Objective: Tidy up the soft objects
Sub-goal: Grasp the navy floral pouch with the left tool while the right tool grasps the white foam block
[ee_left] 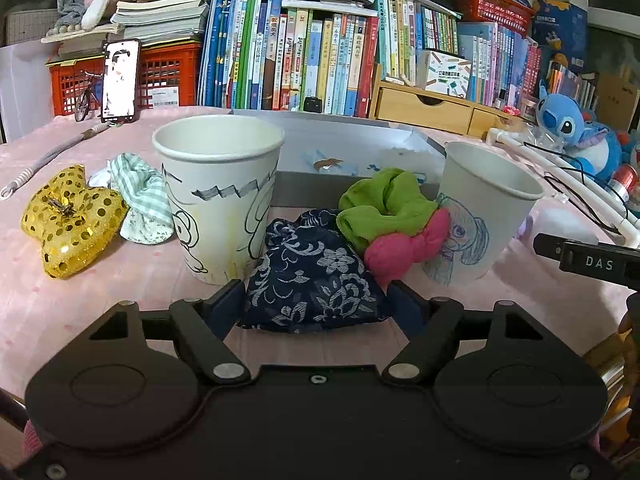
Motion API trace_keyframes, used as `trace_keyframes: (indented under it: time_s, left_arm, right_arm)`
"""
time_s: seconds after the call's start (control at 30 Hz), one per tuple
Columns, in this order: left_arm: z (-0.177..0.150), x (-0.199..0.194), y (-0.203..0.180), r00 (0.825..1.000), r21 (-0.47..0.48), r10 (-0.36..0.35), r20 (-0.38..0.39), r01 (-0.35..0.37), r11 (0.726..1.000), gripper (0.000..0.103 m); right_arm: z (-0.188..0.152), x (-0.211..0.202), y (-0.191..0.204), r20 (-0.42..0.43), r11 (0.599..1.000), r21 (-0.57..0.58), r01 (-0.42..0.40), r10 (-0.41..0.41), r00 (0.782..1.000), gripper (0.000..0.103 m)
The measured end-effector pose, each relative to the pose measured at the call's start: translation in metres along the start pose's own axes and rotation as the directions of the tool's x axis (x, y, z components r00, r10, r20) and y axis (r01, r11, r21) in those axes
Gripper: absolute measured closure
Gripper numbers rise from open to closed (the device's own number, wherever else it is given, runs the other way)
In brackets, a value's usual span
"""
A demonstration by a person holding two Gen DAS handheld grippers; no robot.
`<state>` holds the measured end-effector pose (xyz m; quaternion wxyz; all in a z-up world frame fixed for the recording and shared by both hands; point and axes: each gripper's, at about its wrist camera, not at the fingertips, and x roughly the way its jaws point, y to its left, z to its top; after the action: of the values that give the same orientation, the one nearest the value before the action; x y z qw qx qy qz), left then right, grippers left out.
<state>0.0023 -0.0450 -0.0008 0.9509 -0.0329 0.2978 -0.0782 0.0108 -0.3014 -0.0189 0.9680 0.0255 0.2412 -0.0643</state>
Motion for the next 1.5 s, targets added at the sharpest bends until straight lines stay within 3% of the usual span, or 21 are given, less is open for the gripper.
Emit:
trace_keyframes:
  time_s: [0.23,0.4,0.7,1.5]
  left_arm:
    - [0.001,-0.006,-0.003,1.0,0.028,0.0,0.015,-0.001,1.0,0.035]
    - [0.001,-0.011,-0.005,1.0,0.045,0.0,0.022,-0.001,0.999,0.042]
    - [0.002,-0.02,-0.006,1.0,0.045,-0.009,0.029,0.008,0.999,0.051]
    - [0.027,-0.072,-0.007,0.985,0.084,-0.082,0.154,0.07,0.994,0.052]
  right_arm:
    - [0.0,0.001,0.001,-0.004,1.0,0.007,0.002,-0.002,1.0,0.021]
    - [0.0,0.0,0.001,-0.003,1.0,0.002,0.019,-0.019,1.0,0.044]
    - [0.003,-0.01,0.005,0.042,1.0,-0.013,0.016,-0.015,0.999,0.045]
    - [0.025,-0.024,0.009,0.136,1.0,-0.019,-0.023,0.025,0.99,0.045]
